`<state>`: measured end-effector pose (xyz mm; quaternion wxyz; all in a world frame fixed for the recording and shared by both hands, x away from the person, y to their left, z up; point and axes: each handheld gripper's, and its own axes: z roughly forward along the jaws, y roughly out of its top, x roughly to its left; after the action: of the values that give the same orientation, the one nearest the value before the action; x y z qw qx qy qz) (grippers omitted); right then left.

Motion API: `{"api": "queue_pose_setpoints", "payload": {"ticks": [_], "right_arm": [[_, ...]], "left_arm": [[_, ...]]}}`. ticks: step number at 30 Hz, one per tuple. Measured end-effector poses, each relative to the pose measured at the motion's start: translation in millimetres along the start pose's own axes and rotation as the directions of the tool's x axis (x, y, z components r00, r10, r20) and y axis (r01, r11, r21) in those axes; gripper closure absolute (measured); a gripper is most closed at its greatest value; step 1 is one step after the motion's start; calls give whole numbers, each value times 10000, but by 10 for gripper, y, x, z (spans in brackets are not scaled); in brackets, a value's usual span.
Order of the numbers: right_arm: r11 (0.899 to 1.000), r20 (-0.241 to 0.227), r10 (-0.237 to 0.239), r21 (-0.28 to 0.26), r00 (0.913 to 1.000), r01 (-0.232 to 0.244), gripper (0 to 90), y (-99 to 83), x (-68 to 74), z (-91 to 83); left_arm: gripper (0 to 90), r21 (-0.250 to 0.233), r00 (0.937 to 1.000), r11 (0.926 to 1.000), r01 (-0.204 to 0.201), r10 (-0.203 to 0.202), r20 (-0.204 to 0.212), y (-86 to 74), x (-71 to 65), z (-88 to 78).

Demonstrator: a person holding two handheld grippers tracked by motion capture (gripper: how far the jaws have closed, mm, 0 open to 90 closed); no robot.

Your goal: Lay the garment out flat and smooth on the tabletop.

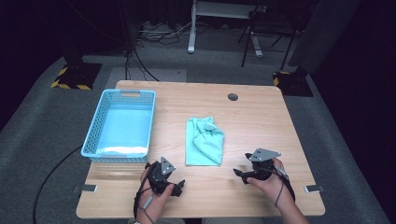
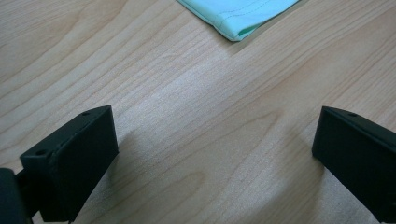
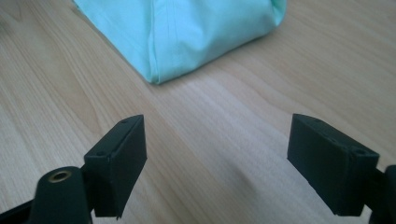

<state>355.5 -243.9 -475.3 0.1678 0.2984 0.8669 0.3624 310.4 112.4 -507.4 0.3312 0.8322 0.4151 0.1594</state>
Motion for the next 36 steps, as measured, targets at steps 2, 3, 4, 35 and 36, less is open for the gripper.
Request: {"api": "queue_pose_setpoints", "payload": {"ticks": [2,3,4,35,36], "right_arm": [[10000,29,-13,-64,10000,13,202,27,-4,-7],[9999,35,-19,-146,10000,20,202,52,-8,-12],[9998,14,-29,-182,10000,29,202,76,-13,-18],[9908,37,-994,-921,9950,993,232,931,-202,-20],[9921,40,-906,-867,9959,906,232,949,-210,-12]], "left_arm": [[0,-3,10000,10000,-16,16,0,0,3,0],[0,-5,10000,10000,-19,19,5,0,4,0],[0,0,10000,10000,-25,25,9,-1,5,0],[0,21,9999,9999,-144,143,75,5,45,1],[0,17,9999,9999,-122,122,79,4,44,2]]}}
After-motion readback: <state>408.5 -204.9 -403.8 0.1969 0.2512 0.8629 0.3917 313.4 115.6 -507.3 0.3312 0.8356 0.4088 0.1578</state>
